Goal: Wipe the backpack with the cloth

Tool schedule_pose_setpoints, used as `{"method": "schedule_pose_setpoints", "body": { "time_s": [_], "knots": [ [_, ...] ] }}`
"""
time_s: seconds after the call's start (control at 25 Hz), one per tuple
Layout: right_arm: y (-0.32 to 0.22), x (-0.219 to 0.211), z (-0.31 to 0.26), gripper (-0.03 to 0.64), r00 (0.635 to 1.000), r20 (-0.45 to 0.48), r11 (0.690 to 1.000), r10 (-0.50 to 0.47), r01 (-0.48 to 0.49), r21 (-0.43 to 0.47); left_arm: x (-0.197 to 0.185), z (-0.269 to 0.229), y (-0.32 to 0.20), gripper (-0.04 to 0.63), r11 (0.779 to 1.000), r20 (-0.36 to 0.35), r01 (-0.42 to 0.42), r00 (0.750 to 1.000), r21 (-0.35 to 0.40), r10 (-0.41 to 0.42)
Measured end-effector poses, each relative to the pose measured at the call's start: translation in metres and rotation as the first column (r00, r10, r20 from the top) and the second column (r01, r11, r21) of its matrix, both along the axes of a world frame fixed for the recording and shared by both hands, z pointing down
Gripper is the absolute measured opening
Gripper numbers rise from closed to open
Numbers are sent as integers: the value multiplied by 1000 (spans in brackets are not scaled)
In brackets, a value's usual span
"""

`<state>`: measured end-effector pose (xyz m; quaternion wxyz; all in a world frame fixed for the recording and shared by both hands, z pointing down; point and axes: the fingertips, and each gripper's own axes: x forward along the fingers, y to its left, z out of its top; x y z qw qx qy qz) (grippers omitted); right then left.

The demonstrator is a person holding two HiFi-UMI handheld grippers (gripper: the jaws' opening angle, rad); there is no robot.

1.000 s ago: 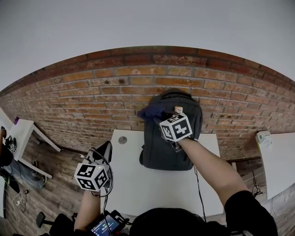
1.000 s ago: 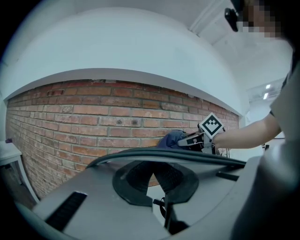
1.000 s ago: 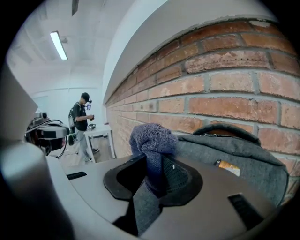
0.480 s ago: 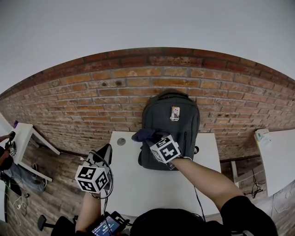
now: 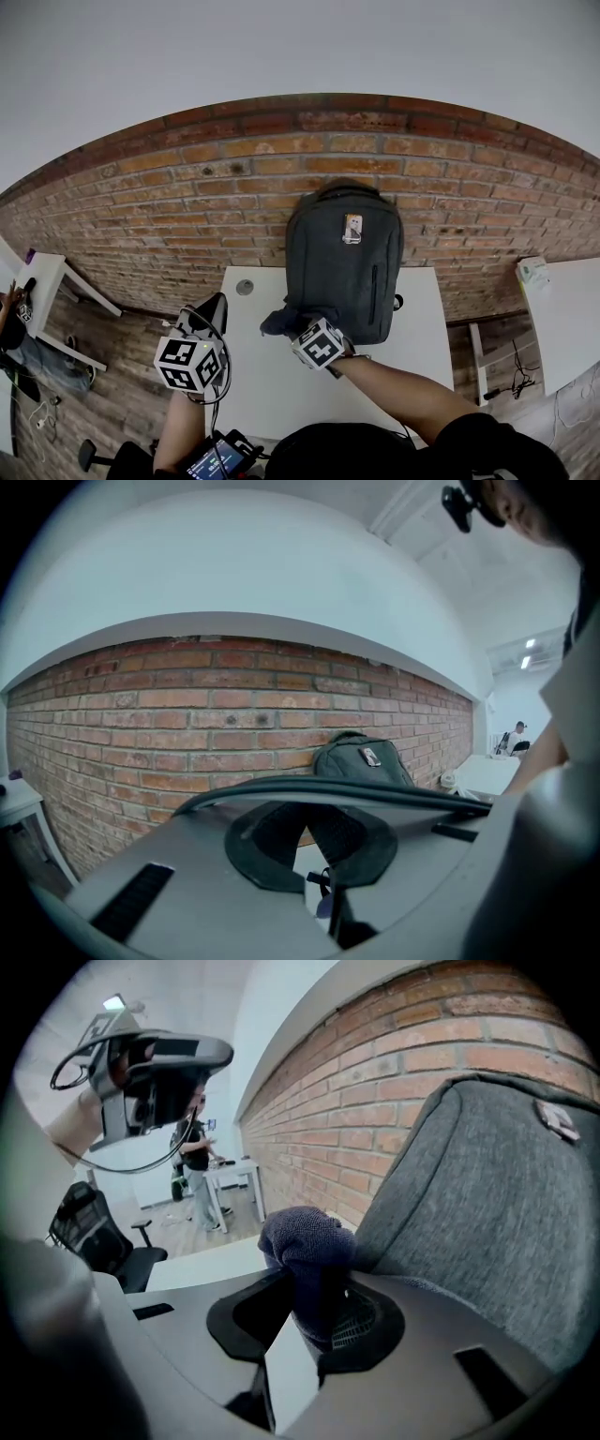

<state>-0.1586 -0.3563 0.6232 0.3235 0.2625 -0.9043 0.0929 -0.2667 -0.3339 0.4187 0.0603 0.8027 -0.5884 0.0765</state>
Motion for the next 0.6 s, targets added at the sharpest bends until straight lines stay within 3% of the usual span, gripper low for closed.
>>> {"method": "schedule_pose_setpoints", "body": {
  "time_s": [0.16, 0.32, 0.6],
  "knots": [
    [21, 0, 27, 86, 998, -49, 998, -30, 28, -48, 1, -1, -1, -3, 1000, -1, -5, 1000, 1, 5],
    [36, 9, 51, 86, 998, -67, 988, 16, -26, -153, 1, 3, 0, -3, 1000, -3, -6, 1000, -8, 6],
    [28, 30, 50, 86, 993, 10, 974, 118, -114, -195, 2, 2, -2, -3, 1000, -8, -5, 1000, -2, 5]
  ]
}}
